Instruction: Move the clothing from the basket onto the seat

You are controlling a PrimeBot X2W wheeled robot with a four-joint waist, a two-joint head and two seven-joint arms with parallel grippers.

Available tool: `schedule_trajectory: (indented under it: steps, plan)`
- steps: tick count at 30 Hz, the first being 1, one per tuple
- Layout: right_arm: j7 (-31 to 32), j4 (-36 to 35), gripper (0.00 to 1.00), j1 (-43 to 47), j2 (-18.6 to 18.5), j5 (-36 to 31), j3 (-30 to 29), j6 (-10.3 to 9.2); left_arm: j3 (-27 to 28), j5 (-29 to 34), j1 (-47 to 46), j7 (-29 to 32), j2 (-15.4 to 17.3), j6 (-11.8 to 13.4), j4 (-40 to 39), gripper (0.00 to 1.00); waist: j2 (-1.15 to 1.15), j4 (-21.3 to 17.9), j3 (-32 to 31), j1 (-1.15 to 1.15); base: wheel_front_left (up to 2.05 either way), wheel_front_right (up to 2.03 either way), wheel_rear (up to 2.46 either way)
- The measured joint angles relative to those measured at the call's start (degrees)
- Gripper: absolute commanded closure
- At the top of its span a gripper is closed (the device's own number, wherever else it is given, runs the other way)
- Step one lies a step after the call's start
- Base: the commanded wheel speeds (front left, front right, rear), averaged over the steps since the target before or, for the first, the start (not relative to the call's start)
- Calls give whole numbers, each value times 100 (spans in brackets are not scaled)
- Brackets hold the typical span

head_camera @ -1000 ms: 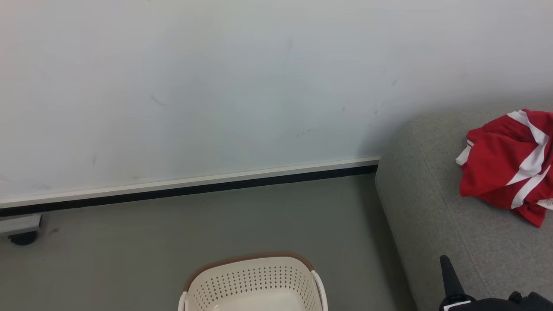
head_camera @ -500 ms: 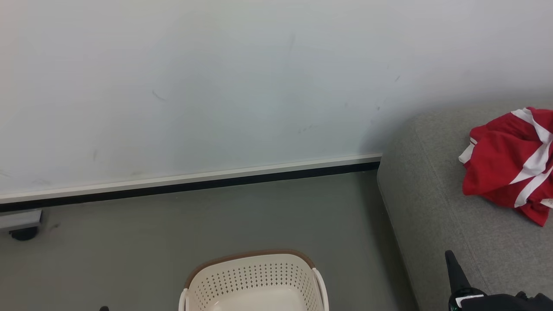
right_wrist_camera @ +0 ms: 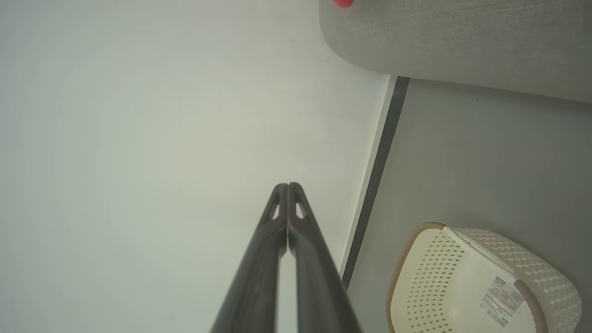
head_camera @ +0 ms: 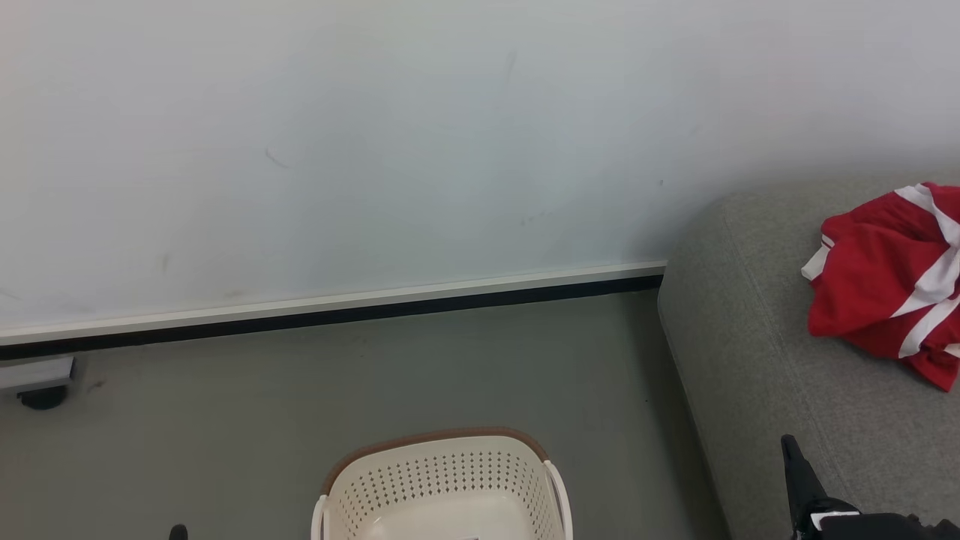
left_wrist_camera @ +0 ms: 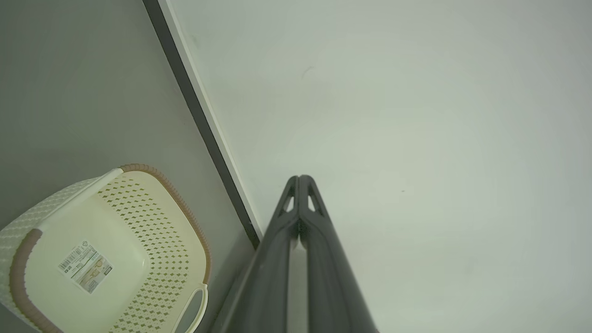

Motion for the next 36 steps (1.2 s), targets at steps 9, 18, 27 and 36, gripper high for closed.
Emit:
schedule_trajectory:
  steps: [9, 18, 27, 36]
  plan:
    - [125, -3, 100, -88, 36, 480, -138, 0, 24, -459, -42, 101, 0, -38, 35, 100, 0, 19, 49, 0, 0, 0, 0]
    - [248, 0, 100, -103, 58, 856, -254, 0, 49, -836, -129, 191, 0, -48, 68, 100, 0, 37, 92, -1, 0, 0, 0]
    - [354, -3, 100, -119, 85, 1212, -359, 0, 75, -1198, -188, 285, 1, -77, 97, 100, 0, 54, 136, -1, 0, 0, 0]
    - [404, -4, 100, -136, 104, 1338, -412, 0, 87, -1358, -238, 311, 1, -89, 104, 100, 0, 61, 153, -1, 0, 0, 0]
